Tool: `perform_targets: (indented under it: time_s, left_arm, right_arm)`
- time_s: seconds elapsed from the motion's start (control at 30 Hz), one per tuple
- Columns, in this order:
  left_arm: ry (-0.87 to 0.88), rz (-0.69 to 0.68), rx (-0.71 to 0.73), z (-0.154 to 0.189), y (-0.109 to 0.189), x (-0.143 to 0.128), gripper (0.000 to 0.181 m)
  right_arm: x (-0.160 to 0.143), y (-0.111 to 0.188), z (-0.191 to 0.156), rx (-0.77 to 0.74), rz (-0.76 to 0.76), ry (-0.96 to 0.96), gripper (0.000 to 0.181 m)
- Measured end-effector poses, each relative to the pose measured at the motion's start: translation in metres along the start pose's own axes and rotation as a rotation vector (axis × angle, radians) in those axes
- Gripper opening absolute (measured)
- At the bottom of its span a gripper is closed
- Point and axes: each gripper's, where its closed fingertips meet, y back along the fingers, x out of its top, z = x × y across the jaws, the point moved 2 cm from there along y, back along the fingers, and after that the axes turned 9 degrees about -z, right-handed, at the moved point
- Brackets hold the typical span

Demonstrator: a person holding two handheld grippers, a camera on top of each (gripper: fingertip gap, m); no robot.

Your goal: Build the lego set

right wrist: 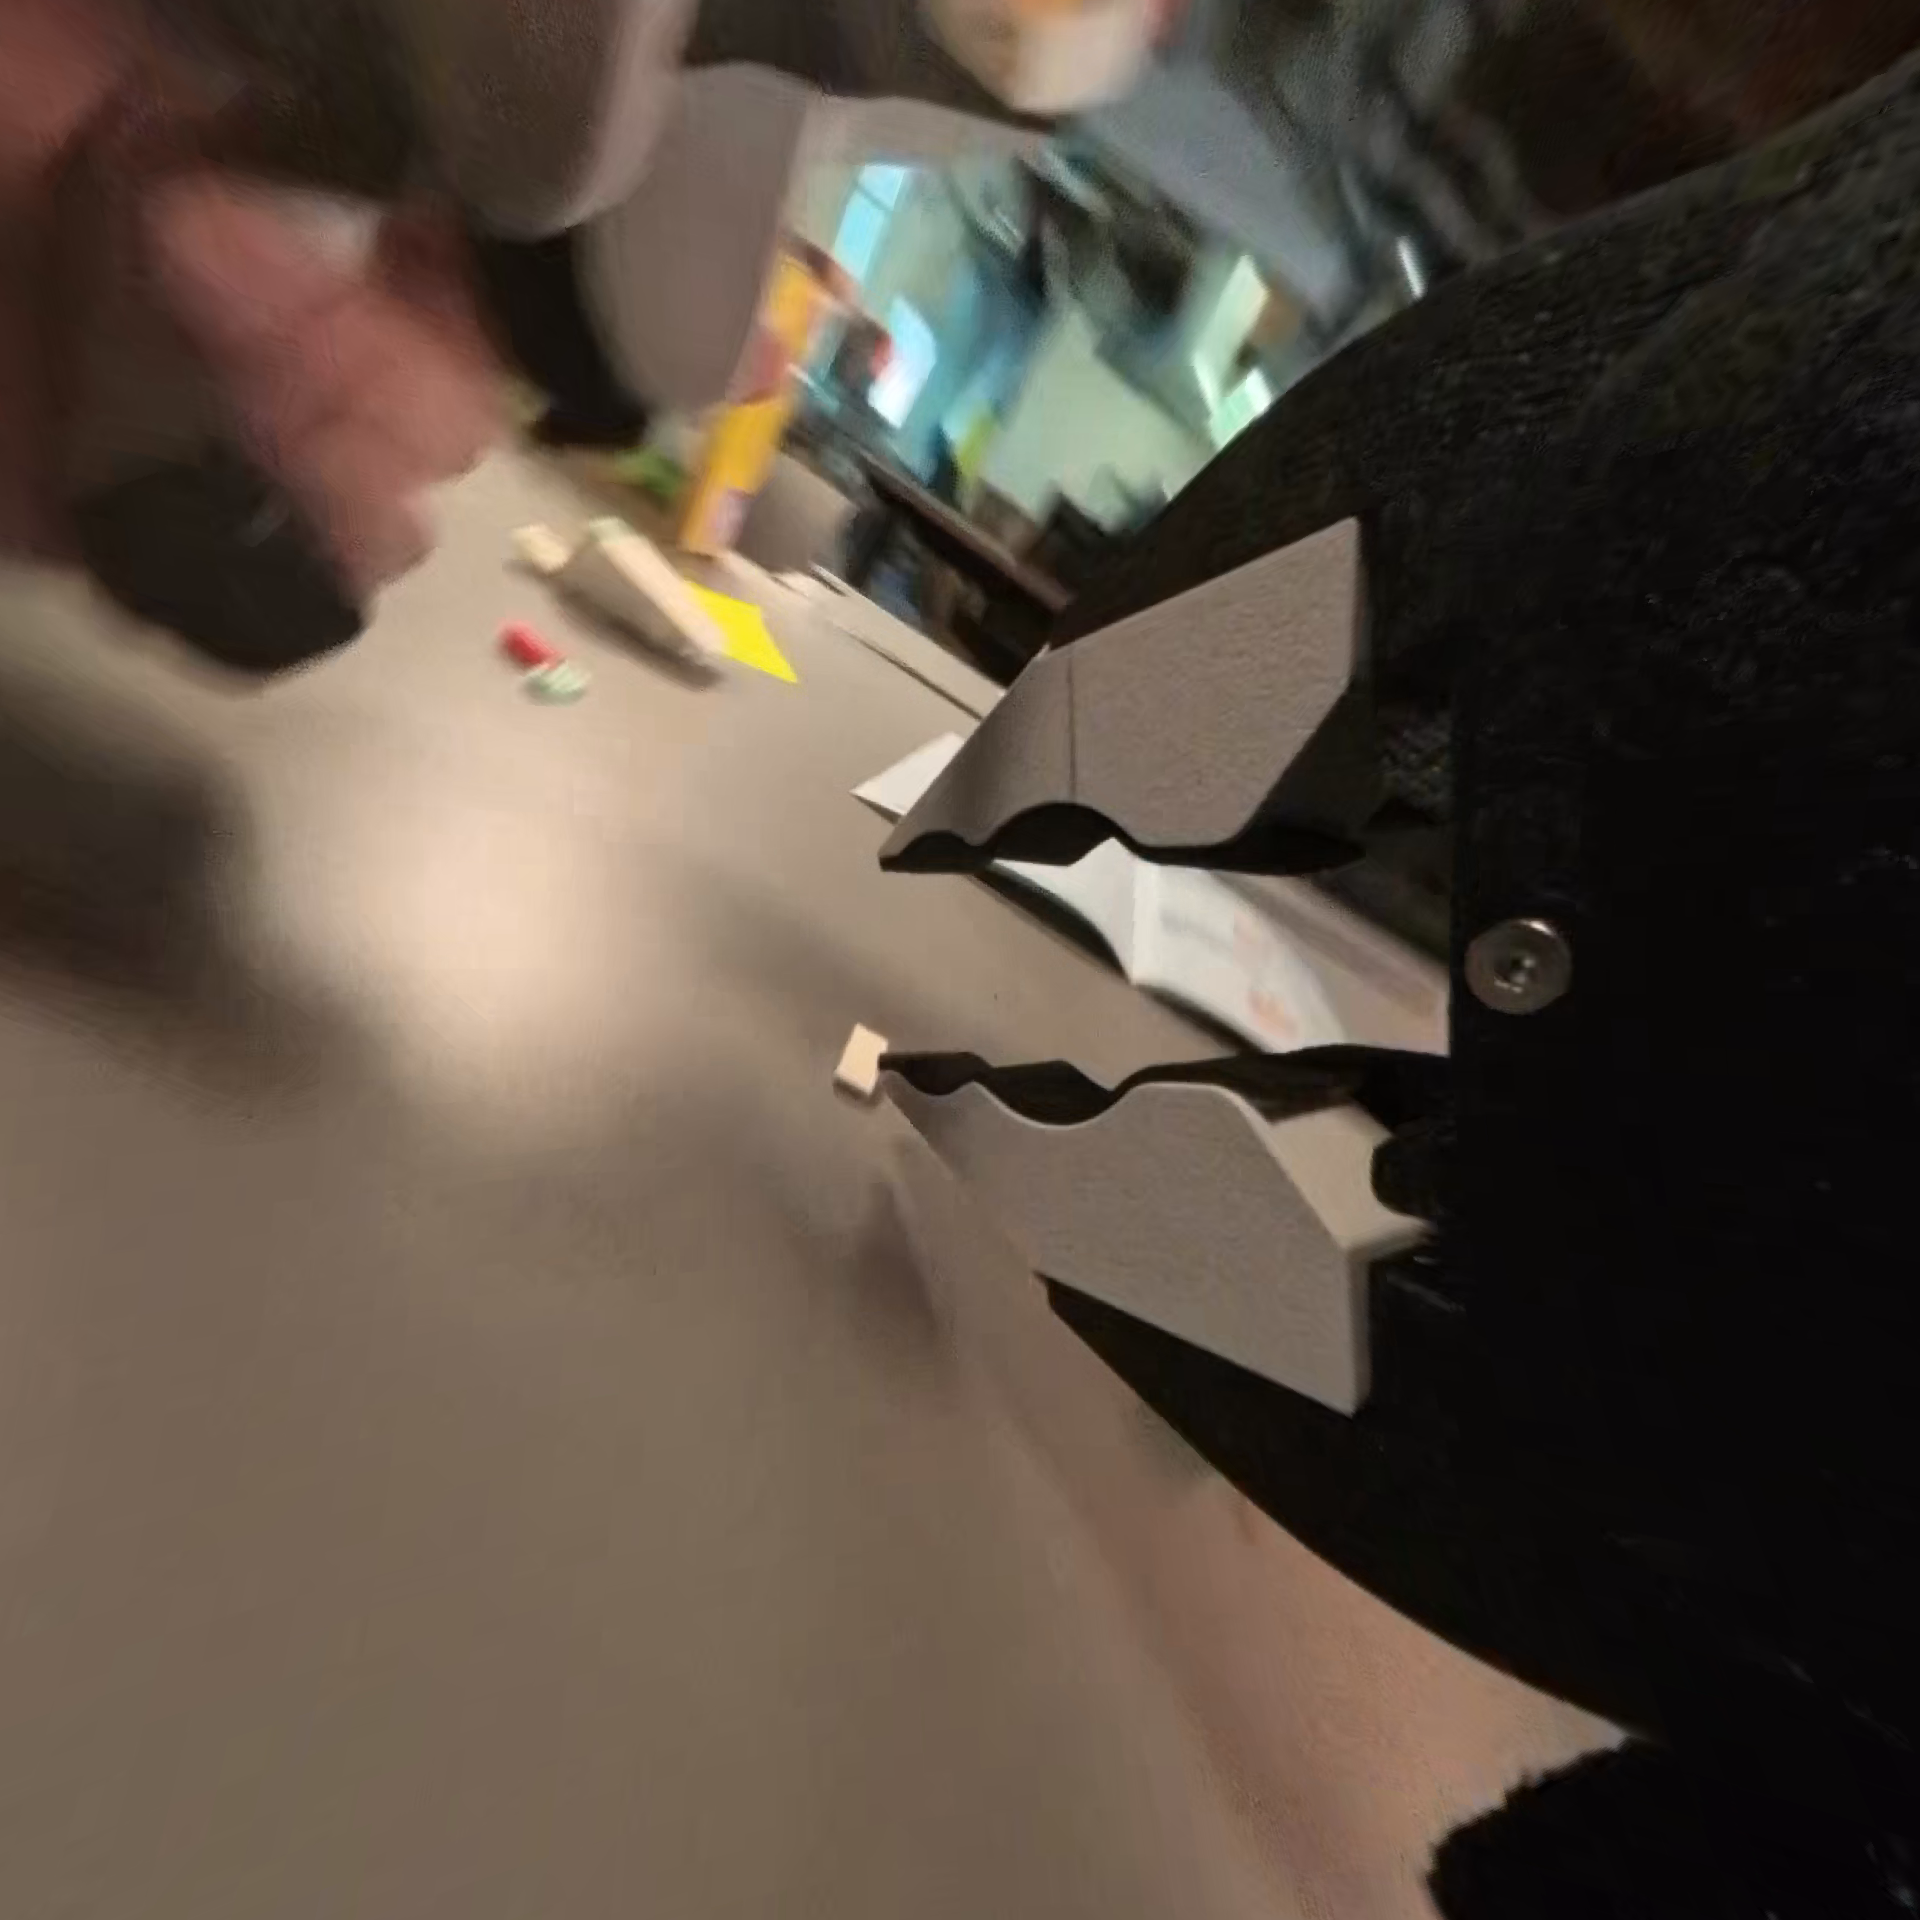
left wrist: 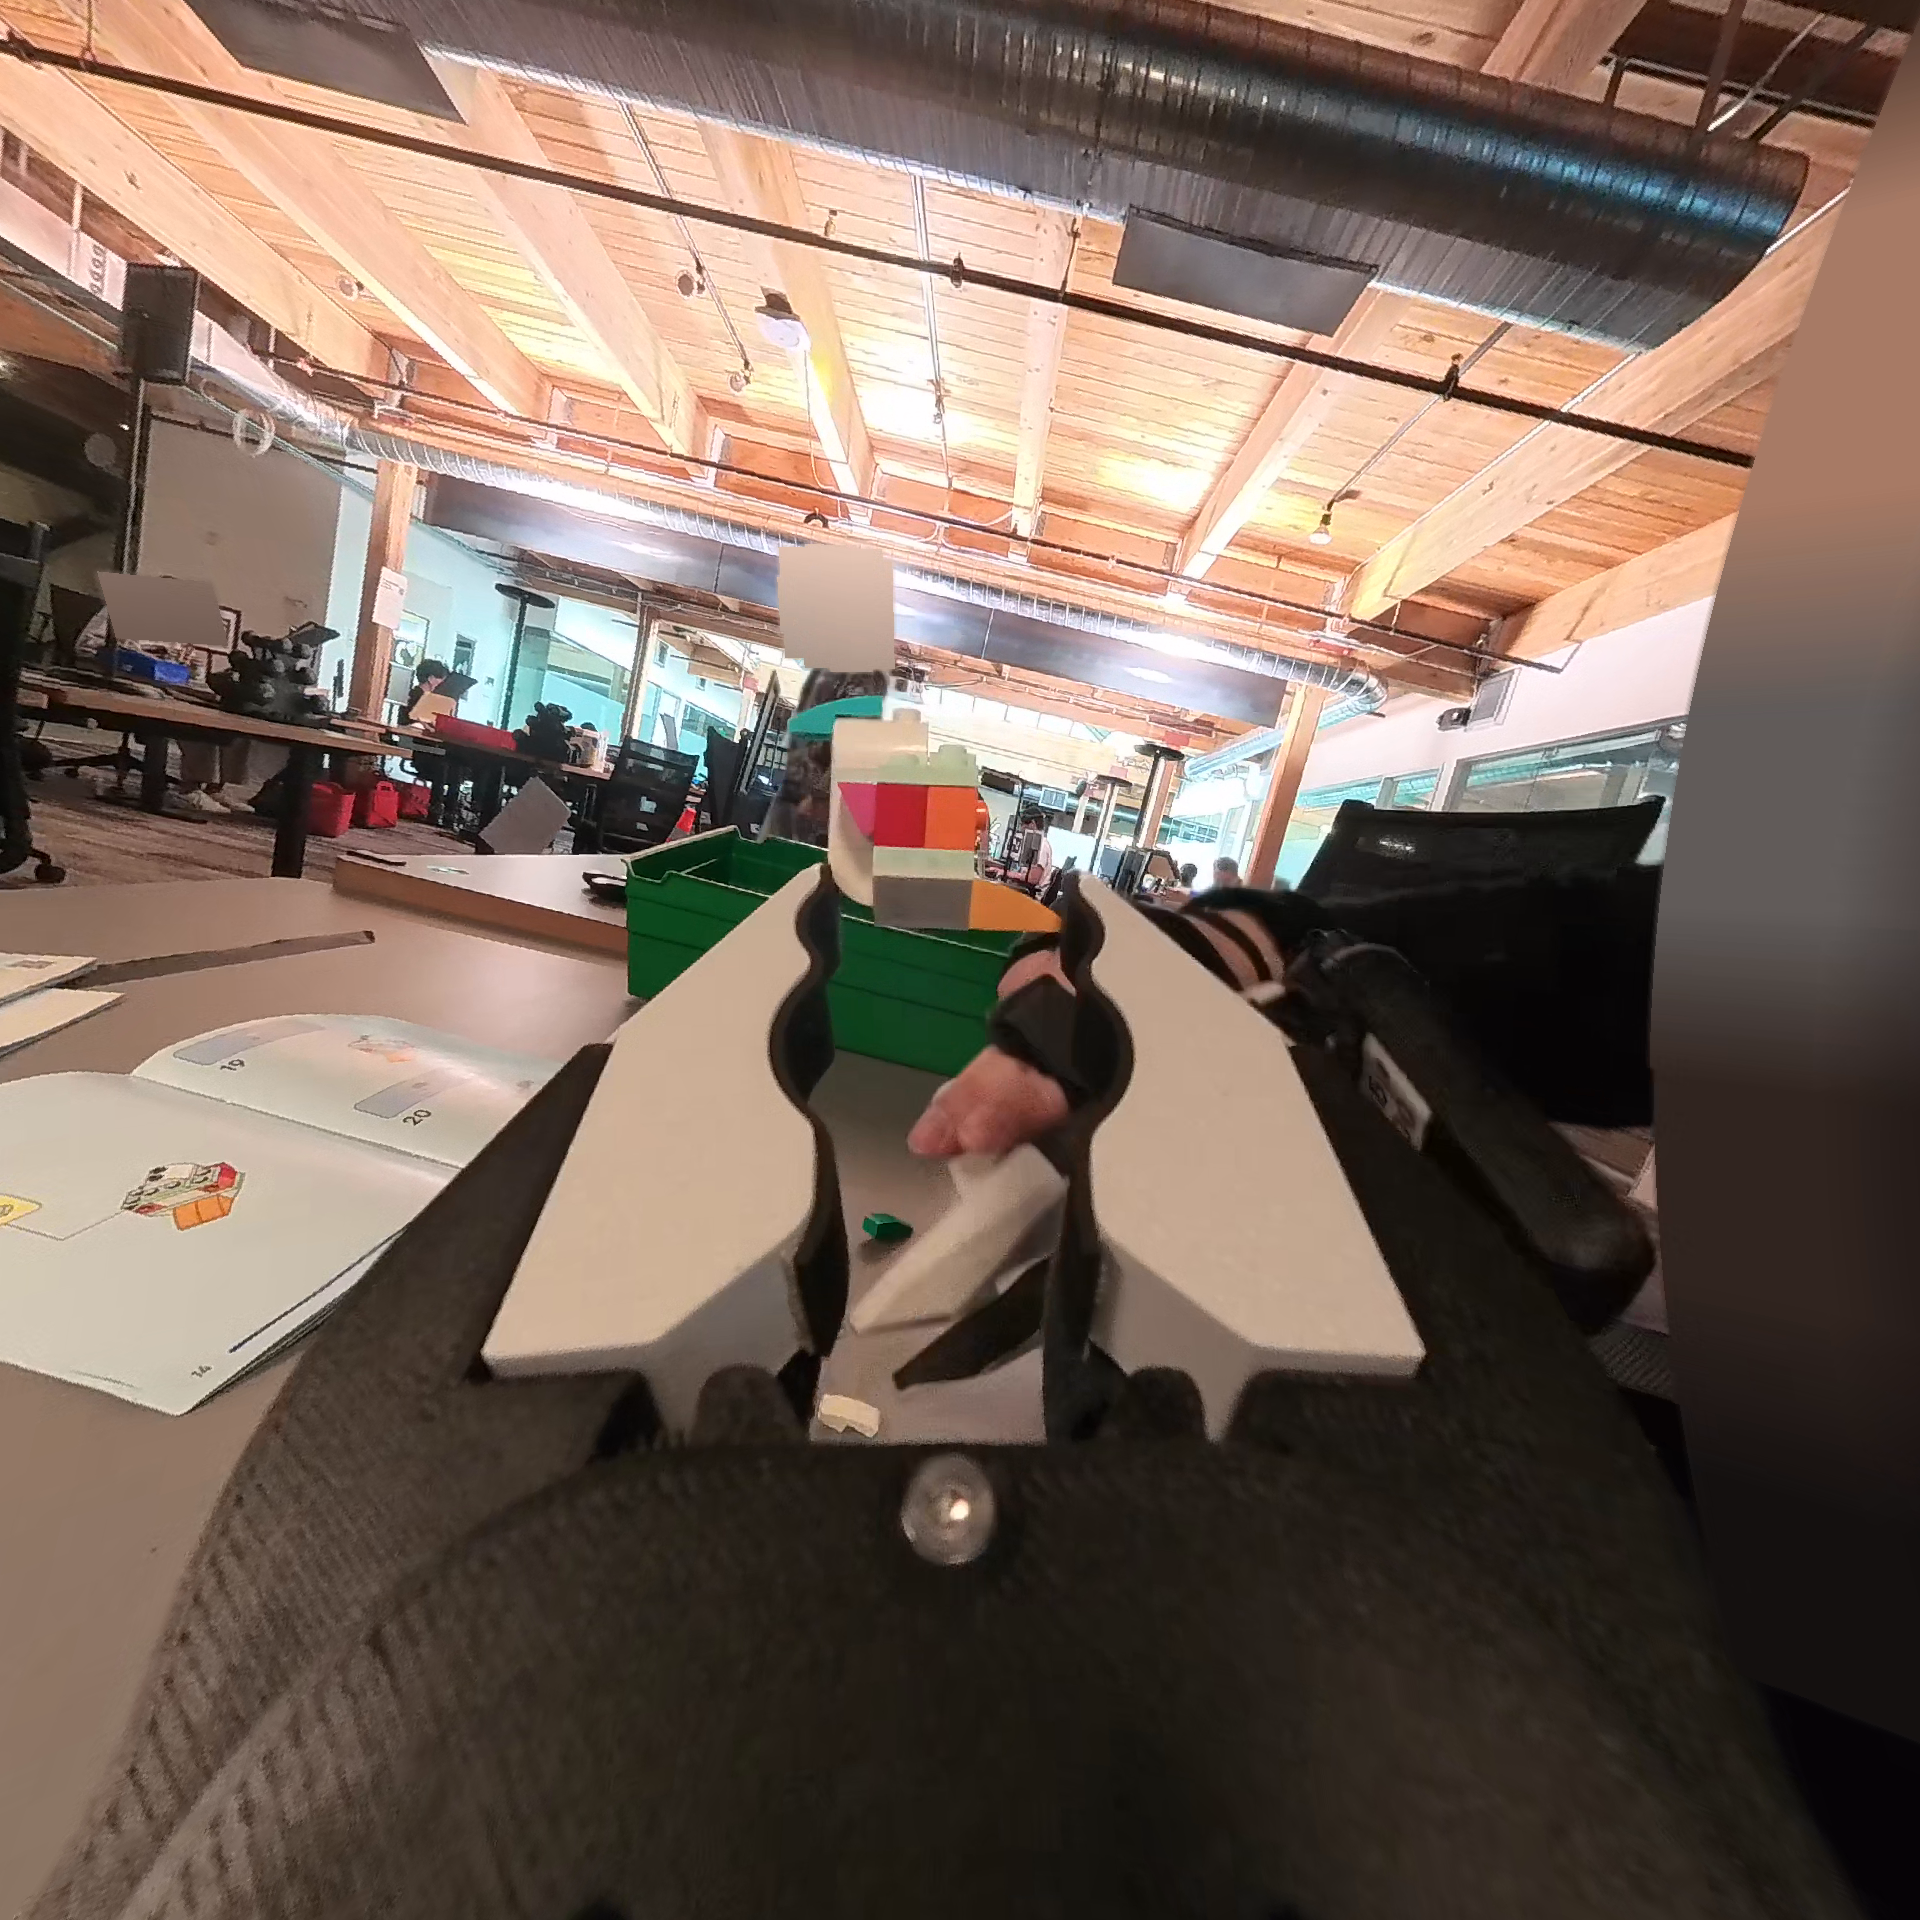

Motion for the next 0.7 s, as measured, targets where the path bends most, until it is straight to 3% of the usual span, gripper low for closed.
perform_targets:
  time_s: [0.07,0.17,0.3,0.4,0.7]
  left_arm:
    - [0.005,0.006,-0.002,0.000,0.001,0.001,0.041]
    - [0.009,0.006,-0.005,0.000,0.000,0.001,0.041]
    - [0.010,-0.001,-0.012,0.001,-0.001,0.000,0.041]
    - [0.009,-0.004,-0.012,0.001,-0.001,-0.001,0.041]
    - [0.014,-0.006,-0.015,0.001,-0.001,-0.002,0.041]
  right_arm:
    - [-0.005,0.003,0.006,0.054,0.038,-0.361,0.021]
    - [-0.007,0.004,-0.001,0.270,0.118,-0.887,0.019]
    - [-0.003,0.005,-0.011,0.478,0.254,-1.282,0.020]
    - [-0.001,0.003,-0.018,0.566,0.289,-1.408,0.020]
    - [0.002,-0.010,-0.020,0.571,0.262,-1.465,0.018]
